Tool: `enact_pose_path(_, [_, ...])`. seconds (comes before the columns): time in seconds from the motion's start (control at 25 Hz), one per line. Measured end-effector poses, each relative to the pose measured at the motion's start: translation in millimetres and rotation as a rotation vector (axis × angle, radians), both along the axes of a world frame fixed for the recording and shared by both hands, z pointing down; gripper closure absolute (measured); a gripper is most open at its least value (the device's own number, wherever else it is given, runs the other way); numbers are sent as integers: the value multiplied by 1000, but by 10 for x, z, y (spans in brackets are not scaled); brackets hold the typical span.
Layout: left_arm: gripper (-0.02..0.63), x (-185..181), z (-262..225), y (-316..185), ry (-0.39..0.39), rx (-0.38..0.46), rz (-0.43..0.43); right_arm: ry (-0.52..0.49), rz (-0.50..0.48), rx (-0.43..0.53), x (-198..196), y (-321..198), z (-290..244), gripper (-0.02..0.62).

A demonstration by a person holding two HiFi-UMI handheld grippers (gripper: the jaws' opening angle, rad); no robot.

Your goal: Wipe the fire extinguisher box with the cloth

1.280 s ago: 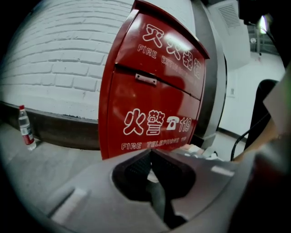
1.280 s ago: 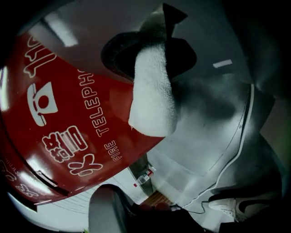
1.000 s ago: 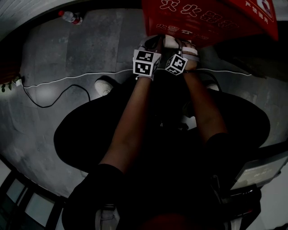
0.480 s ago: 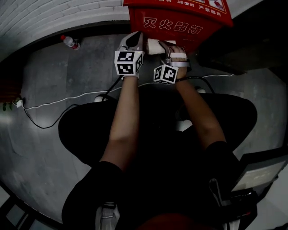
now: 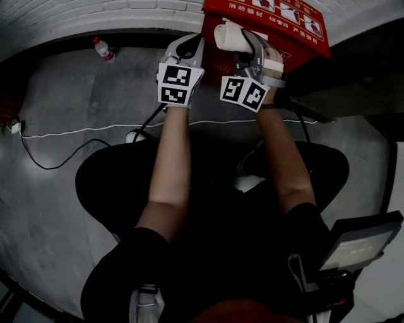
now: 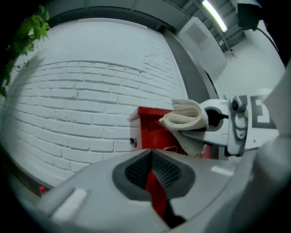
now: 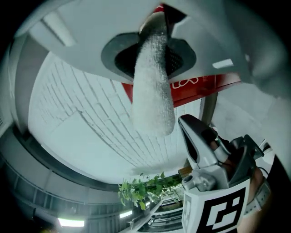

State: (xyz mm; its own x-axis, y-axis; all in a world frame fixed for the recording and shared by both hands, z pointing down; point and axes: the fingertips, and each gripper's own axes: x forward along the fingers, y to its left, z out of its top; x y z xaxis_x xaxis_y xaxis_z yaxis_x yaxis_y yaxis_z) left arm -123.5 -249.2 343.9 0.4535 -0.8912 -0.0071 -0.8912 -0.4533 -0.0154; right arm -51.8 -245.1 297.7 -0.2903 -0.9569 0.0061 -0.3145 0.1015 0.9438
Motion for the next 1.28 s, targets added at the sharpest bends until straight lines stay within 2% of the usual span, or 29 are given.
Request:
enact_pose_path(0.12, [606, -164, -143, 19, 23, 19, -18, 22, -8, 37, -199, -53, -214, 503])
enact_pose_path(0.32, [606, -277, -174, -2, 44, 27, -29, 57, 3, 80, -311, -109, -204, 502])
enact_pose_path(0.8, [606, -204, 52, -118, 83, -9, -14, 111, -23, 23, -472, -157, 318, 503])
enact_pose_path(0.96, [606, -233, 242, -124, 108, -46, -21, 120, -35, -15, -463, -150, 596, 503])
enact_pose_path(1.28, [606, -399, 713, -90, 96, -127, -66, 152, -49, -95, -521, -124, 1170, 503])
